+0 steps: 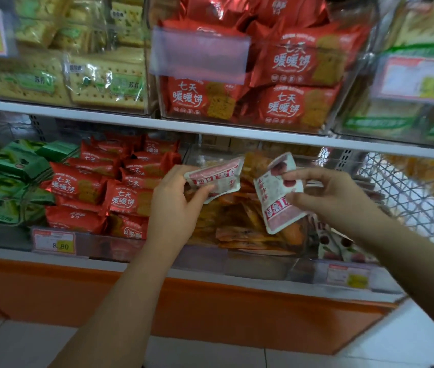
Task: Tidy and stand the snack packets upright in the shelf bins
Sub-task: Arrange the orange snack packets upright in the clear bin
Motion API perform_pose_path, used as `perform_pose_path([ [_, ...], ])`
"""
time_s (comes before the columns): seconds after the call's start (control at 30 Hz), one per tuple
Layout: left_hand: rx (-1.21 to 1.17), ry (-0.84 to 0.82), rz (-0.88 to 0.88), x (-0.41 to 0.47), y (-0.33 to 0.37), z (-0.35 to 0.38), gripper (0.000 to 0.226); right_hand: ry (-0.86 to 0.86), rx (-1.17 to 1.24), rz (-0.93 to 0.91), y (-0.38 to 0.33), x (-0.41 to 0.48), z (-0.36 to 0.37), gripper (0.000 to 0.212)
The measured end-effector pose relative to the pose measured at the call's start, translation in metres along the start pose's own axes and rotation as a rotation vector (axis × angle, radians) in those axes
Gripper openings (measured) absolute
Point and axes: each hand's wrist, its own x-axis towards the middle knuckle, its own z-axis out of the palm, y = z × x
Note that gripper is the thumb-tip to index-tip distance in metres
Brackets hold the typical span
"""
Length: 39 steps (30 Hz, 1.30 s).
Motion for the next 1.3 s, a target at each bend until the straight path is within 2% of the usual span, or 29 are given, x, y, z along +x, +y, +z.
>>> perform_pose_path([
  [0.17,-0.033,-0.049,0.083,-0.016,0.037,0.025,0.016,0.201,-0.033,-0.084,0.035,-0.034,-0.041,0.026],
  [0.27,-0.048,-0.07,0.17,-0.02,0.062,0.046,0.019,0.407,-0.003,-0.1,0.063,-0.045,-0.065,0.033],
  [0.4,-0.079,-0.205,0.129,-0.02,0.089,0.084,0.02,0.574,-0.1,-0.053,0.113,-0.047,-0.093,0.023],
  [0.5,-0.02,-0.29,0.096,-0.019,0.101,0.115,0.026,0.501,-0.321,0.034,0.144,-0.044,-0.106,0.032],
  [0.63,0.03,-0.356,0.087,-0.015,0.107,0.149,0.02,0.234,-0.509,0.091,0.156,-0.046,-0.107,0.036],
  [0.77,0.106,-0.411,0.049,-0.012,0.11,0.179,0.036,0.135,-0.792,0.111,0.165,-0.04,-0.11,0.044],
  [0.83,0.123,-0.428,0.04,-0.009,0.115,0.19,0.045,0.122,-0.76,0.139,0.163,-0.038,-0.113,0.048],
  [0.97,0.152,-0.53,0.016,-0.006,0.124,0.207,0.068,0.138,-0.495,0.025,0.156,-0.043,-0.116,0.059],
  [1.13,0.356,-0.641,-0.021,-0.005,0.128,0.236,0.07,0.257,-0.329,-0.067,0.156,-0.042,-0.114,0.076],
  [1.2,0.616,-0.753,-0.016,-0.006,0.13,0.244,0.08,0.292,-0.379,-0.113,0.158,-0.04,-0.116,0.072],
  [1.3,0.795,-0.821,-0.009,-0.011,0.131,0.248,0.088,0.153,-0.614,-0.096,0.169,-0.033,-0.114,0.056],
])
